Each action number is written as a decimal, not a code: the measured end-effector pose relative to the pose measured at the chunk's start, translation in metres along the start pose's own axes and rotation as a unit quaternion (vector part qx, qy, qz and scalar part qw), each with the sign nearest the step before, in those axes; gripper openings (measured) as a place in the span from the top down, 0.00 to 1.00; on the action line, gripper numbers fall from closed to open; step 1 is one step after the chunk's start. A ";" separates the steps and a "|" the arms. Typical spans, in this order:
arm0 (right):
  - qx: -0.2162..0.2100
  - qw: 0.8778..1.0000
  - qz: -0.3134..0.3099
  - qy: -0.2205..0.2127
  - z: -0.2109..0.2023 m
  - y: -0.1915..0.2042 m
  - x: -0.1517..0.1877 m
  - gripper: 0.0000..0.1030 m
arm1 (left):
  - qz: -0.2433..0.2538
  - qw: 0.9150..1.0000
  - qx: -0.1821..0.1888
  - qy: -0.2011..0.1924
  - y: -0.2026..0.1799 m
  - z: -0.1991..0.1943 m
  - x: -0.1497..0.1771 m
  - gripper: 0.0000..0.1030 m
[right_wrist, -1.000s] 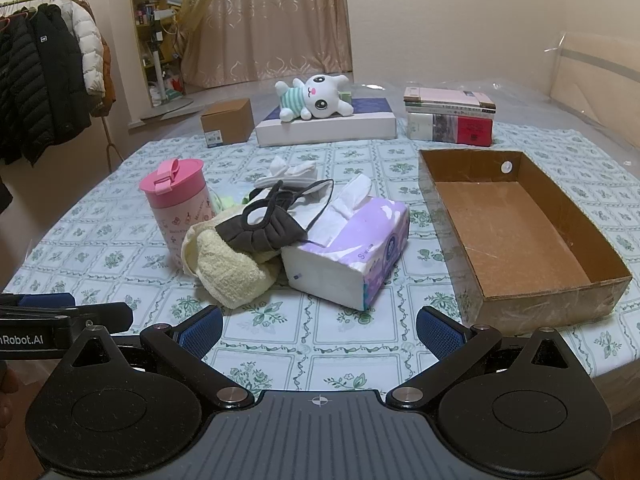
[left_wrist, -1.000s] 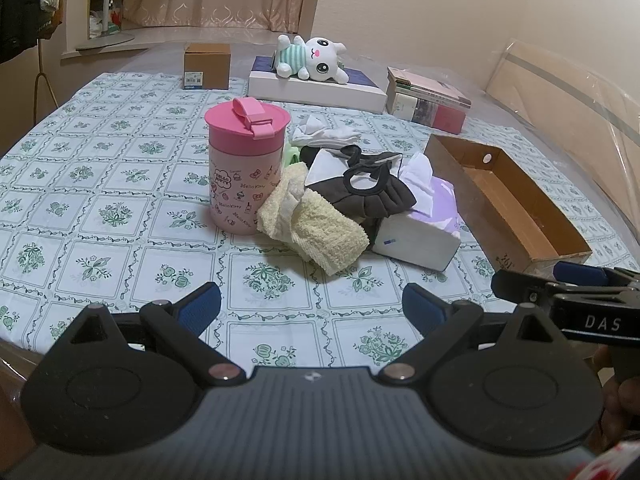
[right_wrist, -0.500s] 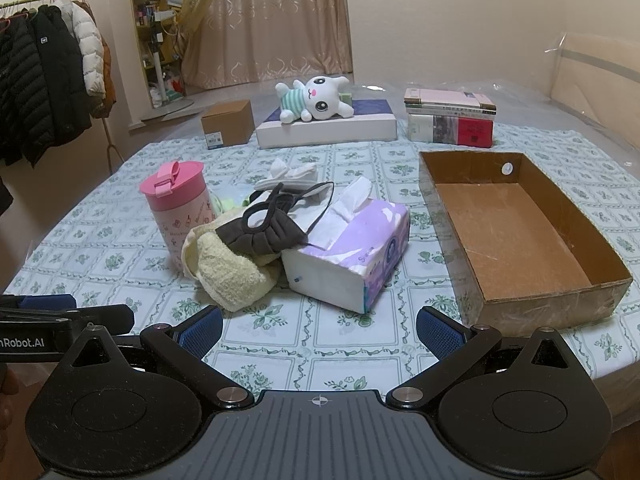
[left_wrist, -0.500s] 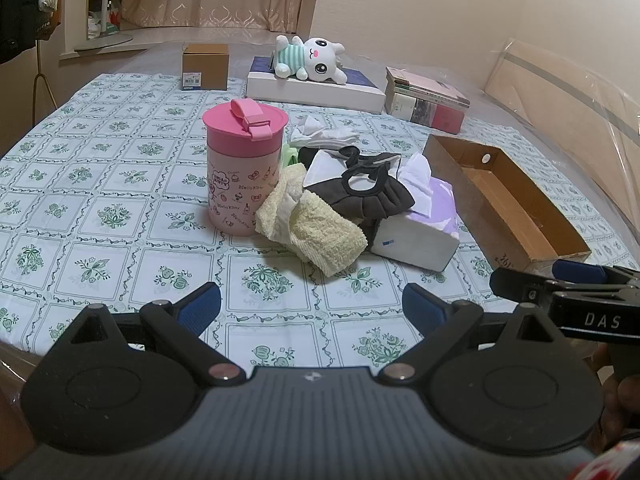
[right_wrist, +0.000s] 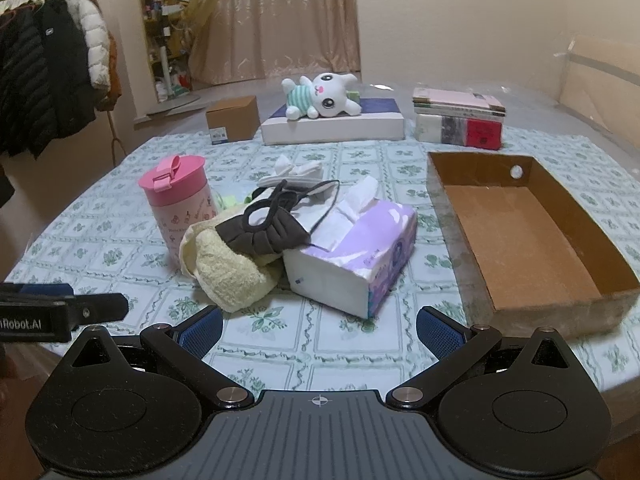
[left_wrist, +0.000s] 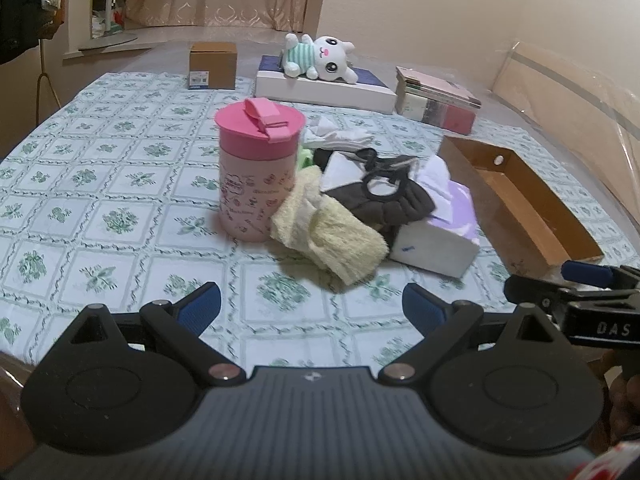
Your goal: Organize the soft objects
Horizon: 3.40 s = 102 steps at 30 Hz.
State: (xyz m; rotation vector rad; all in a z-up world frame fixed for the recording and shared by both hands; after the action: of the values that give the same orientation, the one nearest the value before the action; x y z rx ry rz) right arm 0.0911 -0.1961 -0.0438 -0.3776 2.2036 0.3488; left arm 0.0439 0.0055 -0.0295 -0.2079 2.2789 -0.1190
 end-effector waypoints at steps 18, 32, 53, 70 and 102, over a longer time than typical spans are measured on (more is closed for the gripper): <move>-0.038 0.931 -0.363 -0.026 0.114 0.040 -0.023 0.19 | 0.058 0.998 0.017 -0.002 0.023 0.072 -0.021 0.06; -0.051 0.910 -0.411 -0.039 0.137 0.045 -0.027 0.97 | 0.097 0.994 0.044 -0.007 0.000 0.095 -0.020 0.06; 0.019 0.970 -0.184 -0.158 0.037 -0.027 -0.073 0.97 | 0.157 0.987 -0.011 -0.013 -0.033 0.132 -0.024 0.70; 0.026 0.969 -0.159 -0.187 -0.016 -0.035 -0.085 0.97 | 0.205 0.976 0.041 -0.058 -0.041 0.066 -0.074 0.93; 0.127 0.967 -0.083 -0.205 -0.100 -0.147 -0.091 0.97 | 0.255 0.933 0.235 -0.093 -0.217 0.014 -0.175 0.94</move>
State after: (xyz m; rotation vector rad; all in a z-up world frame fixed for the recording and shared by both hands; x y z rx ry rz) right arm 0.1302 -0.3546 0.0708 -0.3130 1.7680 0.0420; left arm 0.1916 -0.1745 0.1239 0.5943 1.9754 -0.3484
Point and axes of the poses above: each gripper's, at about its wrist camera, not at the fingertips, and z roughly the way its jaws point, y to its left, x to its underside, the point moved 4 cm from there along z, roughly the way its jaws point
